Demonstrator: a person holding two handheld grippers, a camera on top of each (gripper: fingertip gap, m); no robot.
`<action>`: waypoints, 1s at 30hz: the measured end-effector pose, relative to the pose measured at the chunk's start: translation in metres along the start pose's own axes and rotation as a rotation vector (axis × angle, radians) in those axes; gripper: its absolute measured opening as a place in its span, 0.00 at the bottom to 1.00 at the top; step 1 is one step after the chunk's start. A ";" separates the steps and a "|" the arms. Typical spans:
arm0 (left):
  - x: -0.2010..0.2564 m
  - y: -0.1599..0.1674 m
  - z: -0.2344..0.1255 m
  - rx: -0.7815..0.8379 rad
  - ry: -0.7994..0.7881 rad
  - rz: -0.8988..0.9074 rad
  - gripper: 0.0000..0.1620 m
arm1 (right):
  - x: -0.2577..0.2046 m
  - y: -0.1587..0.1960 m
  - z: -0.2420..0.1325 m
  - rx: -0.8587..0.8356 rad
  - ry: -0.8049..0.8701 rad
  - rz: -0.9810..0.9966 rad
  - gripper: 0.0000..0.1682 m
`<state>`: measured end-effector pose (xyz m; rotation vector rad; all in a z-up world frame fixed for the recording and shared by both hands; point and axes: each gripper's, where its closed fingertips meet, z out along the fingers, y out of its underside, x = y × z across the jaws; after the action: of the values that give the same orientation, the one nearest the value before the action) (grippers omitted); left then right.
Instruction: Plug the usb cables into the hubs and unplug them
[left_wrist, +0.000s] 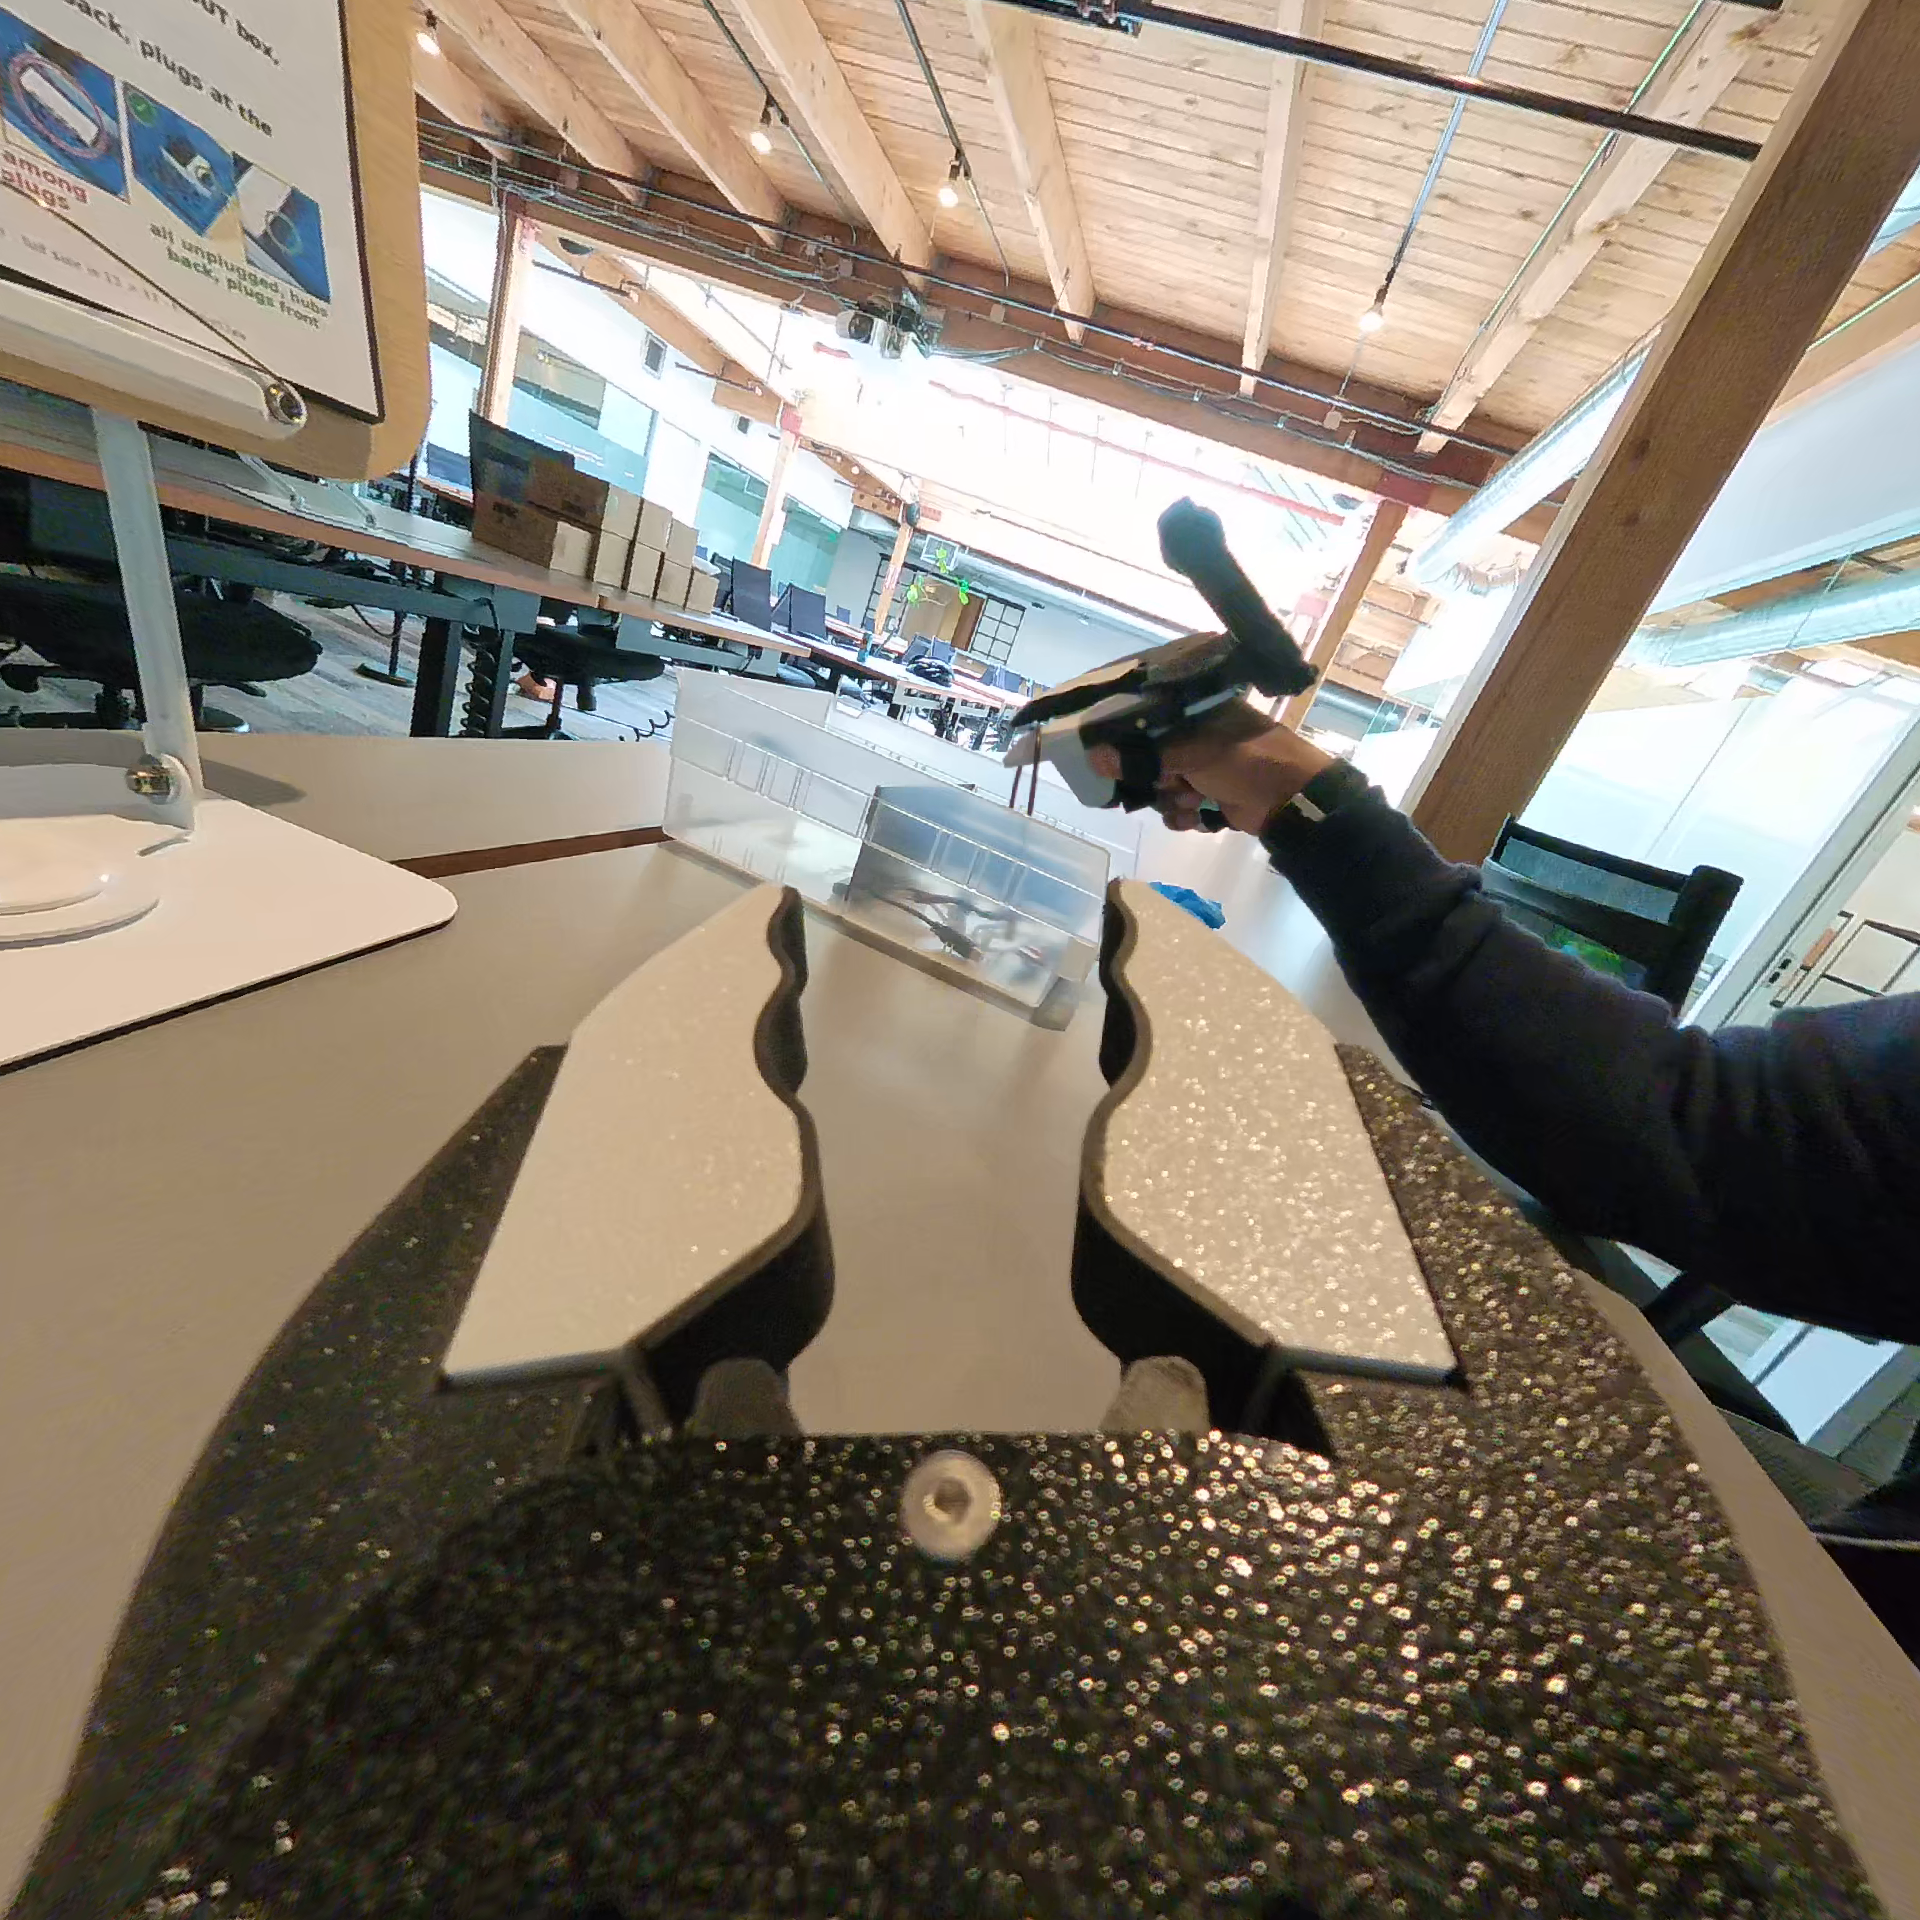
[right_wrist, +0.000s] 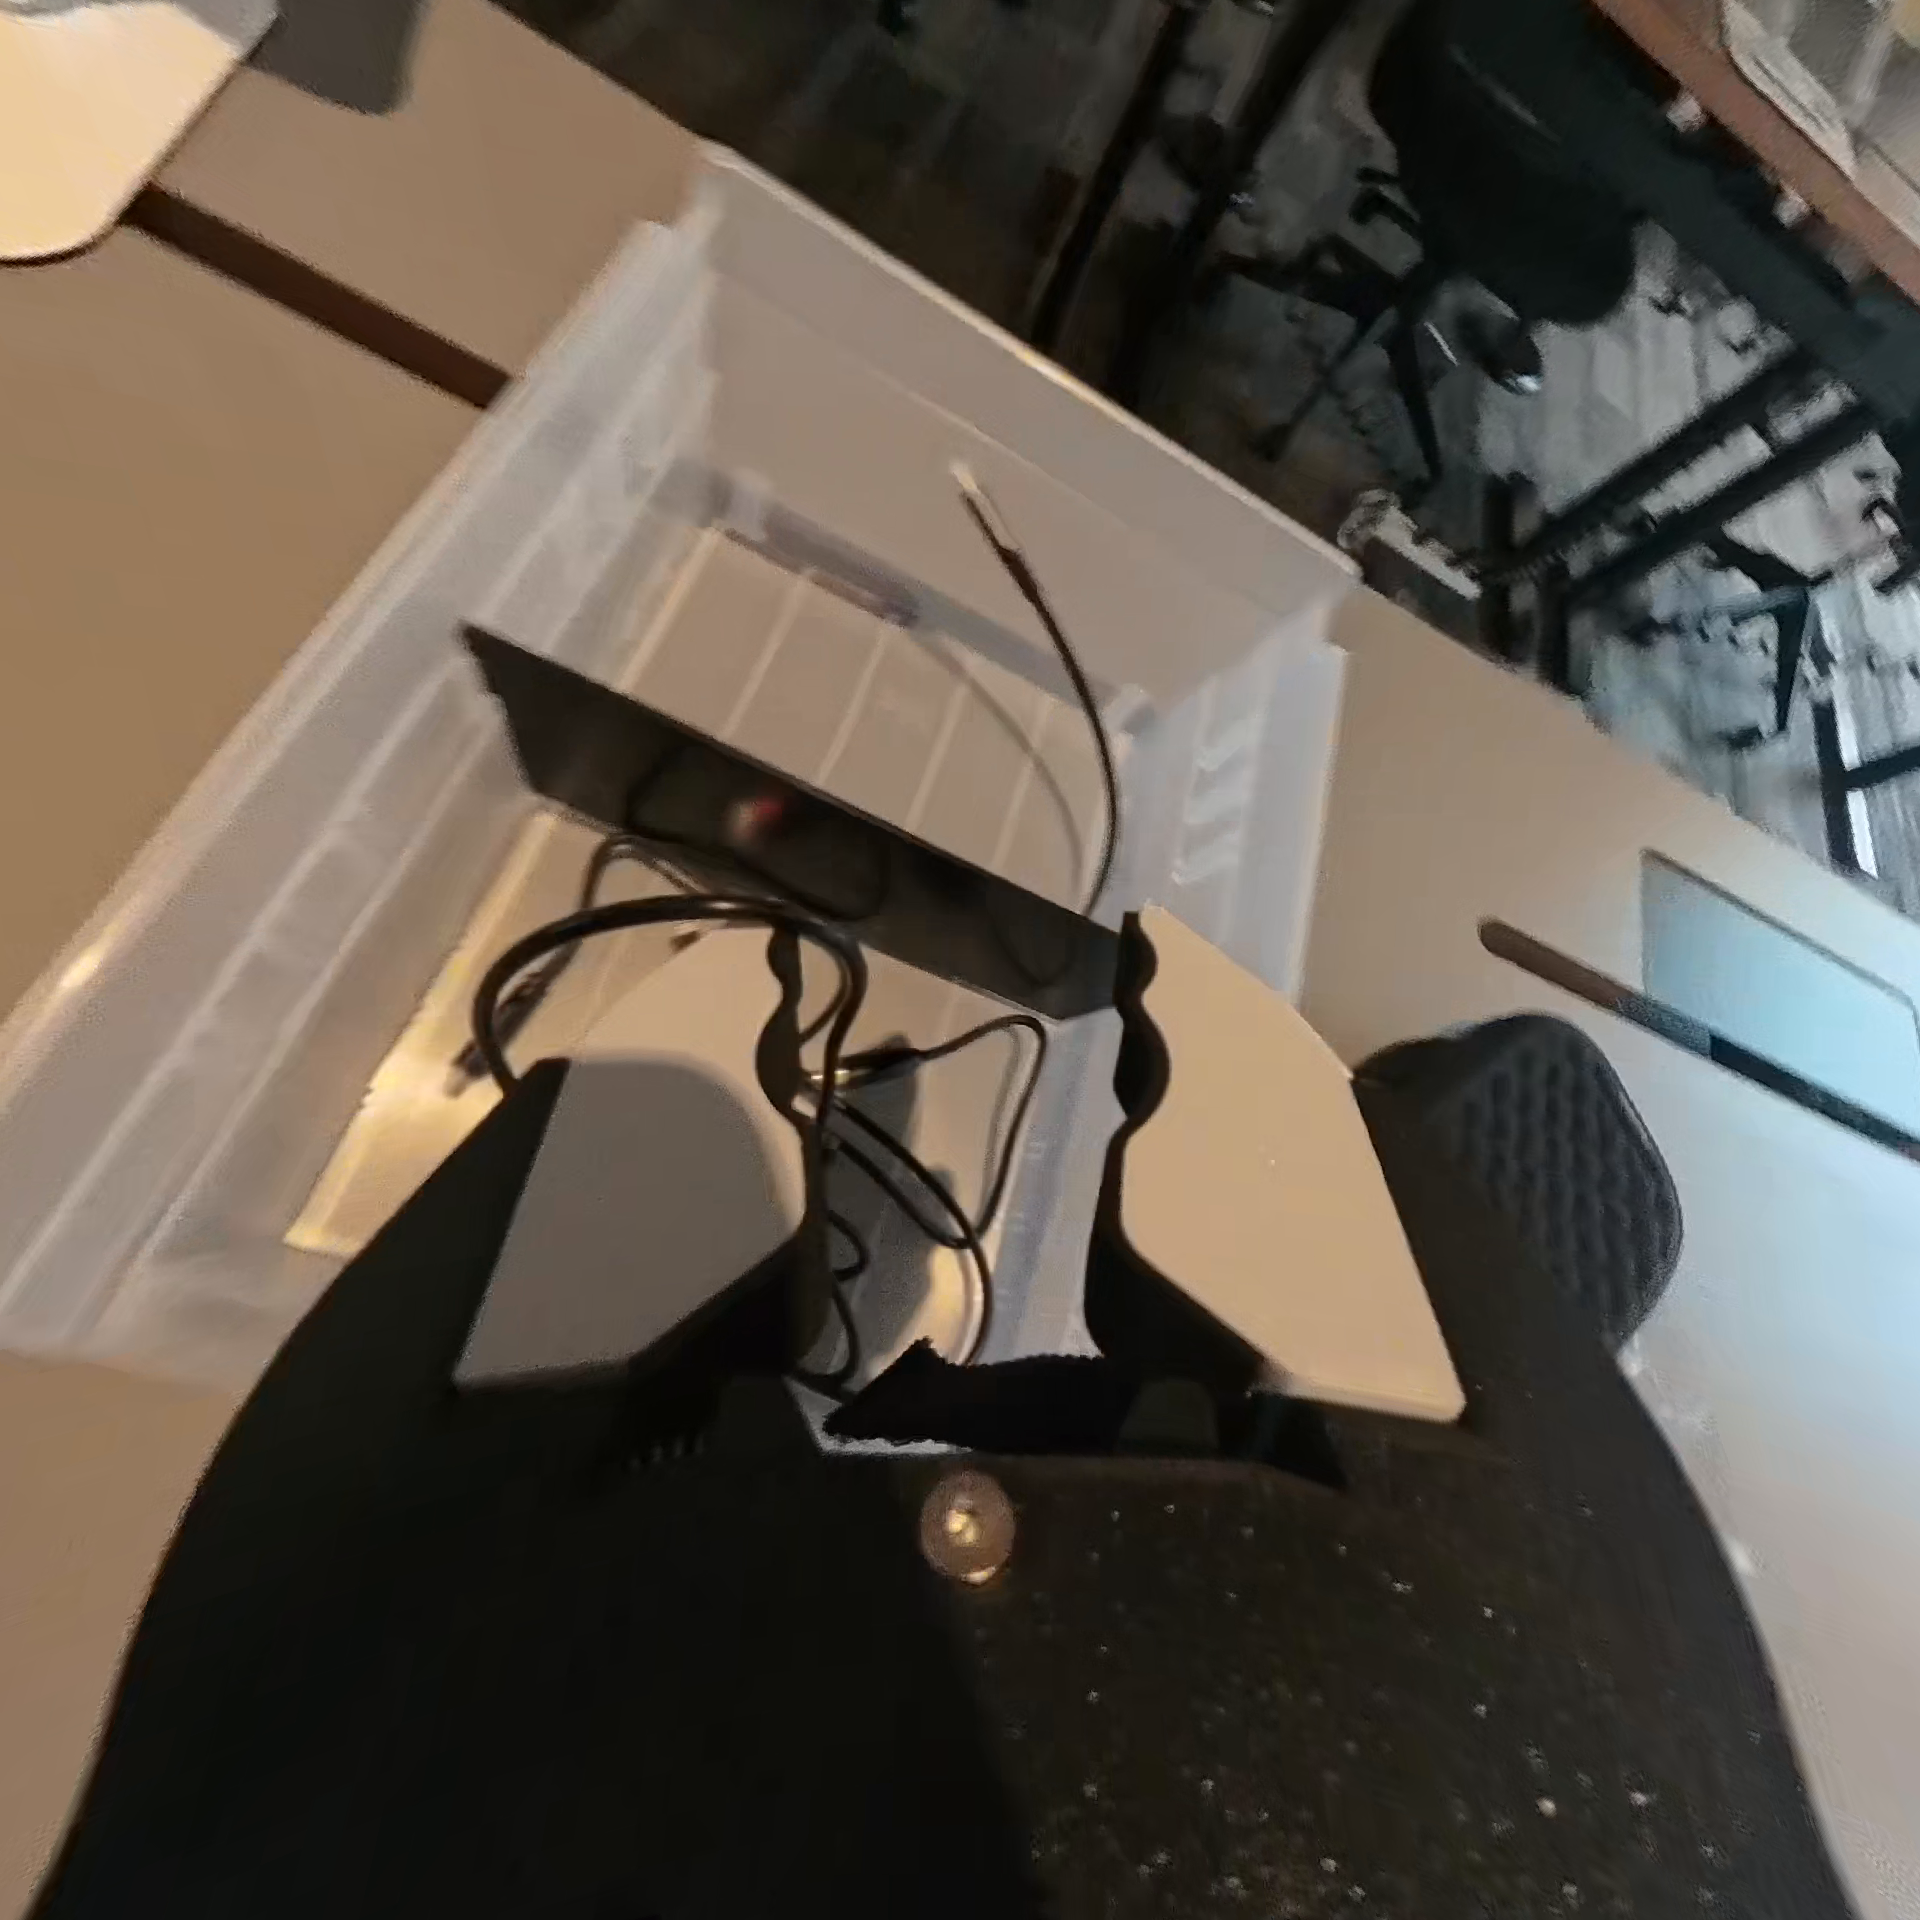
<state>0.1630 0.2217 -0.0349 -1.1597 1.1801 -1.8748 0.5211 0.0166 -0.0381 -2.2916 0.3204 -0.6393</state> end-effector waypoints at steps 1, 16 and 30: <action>0.000 0.000 0.000 0.001 0.001 -0.002 0.33 | 0.009 0.004 0.002 -0.014 0.027 0.037 0.34; -0.002 0.000 0.000 0.001 0.012 -0.026 0.33 | -0.005 0.043 0.005 -0.150 -0.051 -0.029 0.33; 0.001 0.002 0.001 -0.013 0.006 0.006 0.33 | -0.064 0.052 0.053 -0.200 -0.142 -0.025 0.09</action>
<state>0.1633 0.2194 -0.0362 -1.1571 1.1992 -1.8695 0.4935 0.0366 -0.1300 -2.5210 0.2994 -0.4714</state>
